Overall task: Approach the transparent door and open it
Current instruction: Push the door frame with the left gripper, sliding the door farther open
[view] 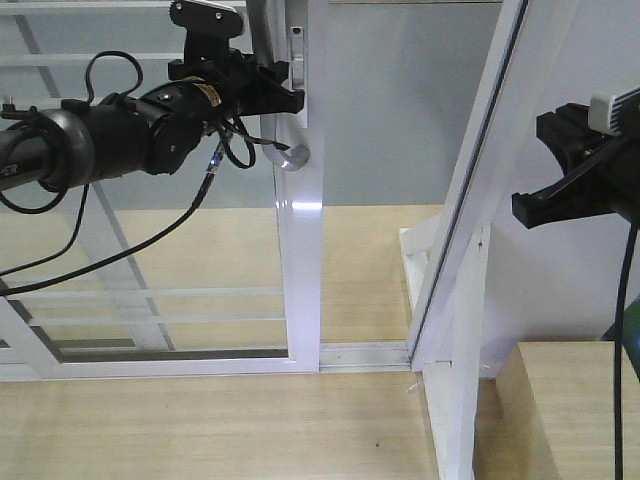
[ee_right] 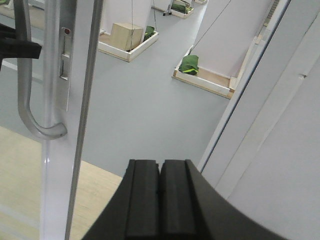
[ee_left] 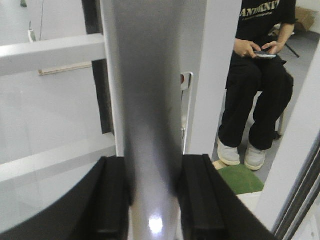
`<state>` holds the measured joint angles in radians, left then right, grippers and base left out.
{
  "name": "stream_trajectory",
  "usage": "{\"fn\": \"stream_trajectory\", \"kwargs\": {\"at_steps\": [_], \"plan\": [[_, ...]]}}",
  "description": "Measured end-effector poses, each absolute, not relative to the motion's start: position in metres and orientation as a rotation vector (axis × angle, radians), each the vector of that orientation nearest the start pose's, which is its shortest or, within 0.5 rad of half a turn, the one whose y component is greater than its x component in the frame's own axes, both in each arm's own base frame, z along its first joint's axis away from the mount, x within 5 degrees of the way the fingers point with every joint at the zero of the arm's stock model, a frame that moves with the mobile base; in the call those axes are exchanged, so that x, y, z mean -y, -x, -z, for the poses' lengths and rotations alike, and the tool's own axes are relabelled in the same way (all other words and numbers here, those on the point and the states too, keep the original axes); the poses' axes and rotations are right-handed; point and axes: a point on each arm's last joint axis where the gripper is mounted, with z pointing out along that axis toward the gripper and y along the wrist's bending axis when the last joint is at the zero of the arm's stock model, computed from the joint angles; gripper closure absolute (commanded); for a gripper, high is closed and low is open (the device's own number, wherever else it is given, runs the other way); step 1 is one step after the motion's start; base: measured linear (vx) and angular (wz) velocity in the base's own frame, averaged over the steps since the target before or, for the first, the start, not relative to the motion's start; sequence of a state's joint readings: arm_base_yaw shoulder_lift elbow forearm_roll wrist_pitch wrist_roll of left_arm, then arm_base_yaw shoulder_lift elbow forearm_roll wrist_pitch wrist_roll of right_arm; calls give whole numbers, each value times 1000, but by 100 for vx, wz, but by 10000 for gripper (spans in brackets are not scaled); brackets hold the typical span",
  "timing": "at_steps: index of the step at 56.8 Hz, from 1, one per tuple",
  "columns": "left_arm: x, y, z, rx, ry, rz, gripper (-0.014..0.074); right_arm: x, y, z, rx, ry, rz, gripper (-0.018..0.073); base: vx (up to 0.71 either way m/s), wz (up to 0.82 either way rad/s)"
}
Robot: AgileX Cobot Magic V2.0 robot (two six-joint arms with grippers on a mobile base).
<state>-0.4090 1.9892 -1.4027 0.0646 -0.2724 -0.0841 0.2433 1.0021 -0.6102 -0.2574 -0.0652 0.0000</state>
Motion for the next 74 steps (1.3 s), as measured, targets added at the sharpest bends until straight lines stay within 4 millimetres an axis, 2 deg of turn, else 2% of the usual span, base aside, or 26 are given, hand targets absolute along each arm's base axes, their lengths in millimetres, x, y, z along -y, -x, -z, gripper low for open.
{"fn": "stream_trajectory", "kwargs": {"at_steps": [27, 37, 50, 74], "plan": [[160, -430, -255, -1845, -353, 242, 596, -53, -208, -306, -1753, 460, -5, 561, 0, 0], [148, -425, -253, -1836, -333, 229, 596, -53, -208, -306, -1753, 460, -5, 561, 0, 0], [124, -420, -252, -1826, -294, 196, 596, -53, -208, -306, -1753, 460, -5, 561, 0, 0], [66, -418, -261, -1908, -197, 78, 596, -53, -208, -306, -1753, 460, -5, 561, 0, 0]]}}
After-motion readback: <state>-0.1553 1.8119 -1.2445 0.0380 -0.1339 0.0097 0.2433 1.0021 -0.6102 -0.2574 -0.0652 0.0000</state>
